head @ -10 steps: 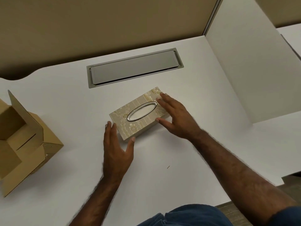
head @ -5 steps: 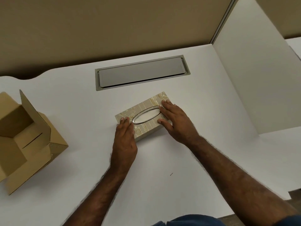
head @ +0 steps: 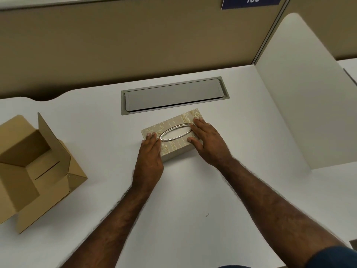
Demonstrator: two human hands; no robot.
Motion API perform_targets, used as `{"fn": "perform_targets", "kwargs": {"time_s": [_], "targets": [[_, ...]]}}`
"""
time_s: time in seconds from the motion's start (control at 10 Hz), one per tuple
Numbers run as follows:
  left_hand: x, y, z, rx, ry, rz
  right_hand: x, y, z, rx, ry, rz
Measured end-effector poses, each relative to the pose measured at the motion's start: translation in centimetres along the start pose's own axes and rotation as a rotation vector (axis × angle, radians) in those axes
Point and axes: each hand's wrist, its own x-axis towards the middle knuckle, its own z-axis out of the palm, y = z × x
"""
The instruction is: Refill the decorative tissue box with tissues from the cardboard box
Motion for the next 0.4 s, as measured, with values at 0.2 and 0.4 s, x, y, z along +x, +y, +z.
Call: {"fn": "perform_targets", "kwargs": {"time_s": [0.2,0.4], "targets": [[-0.2,0.7,-1.6,0.076,-0.086,-0.061,-0.3,-0.5,0.0,-0.051,-0.044,0.044],[-0.4,2.0,-6.8,0.074,-0.010,-0.075,-0.6,-5.5,-2.2,-0.038,0.044,0.053]]}}
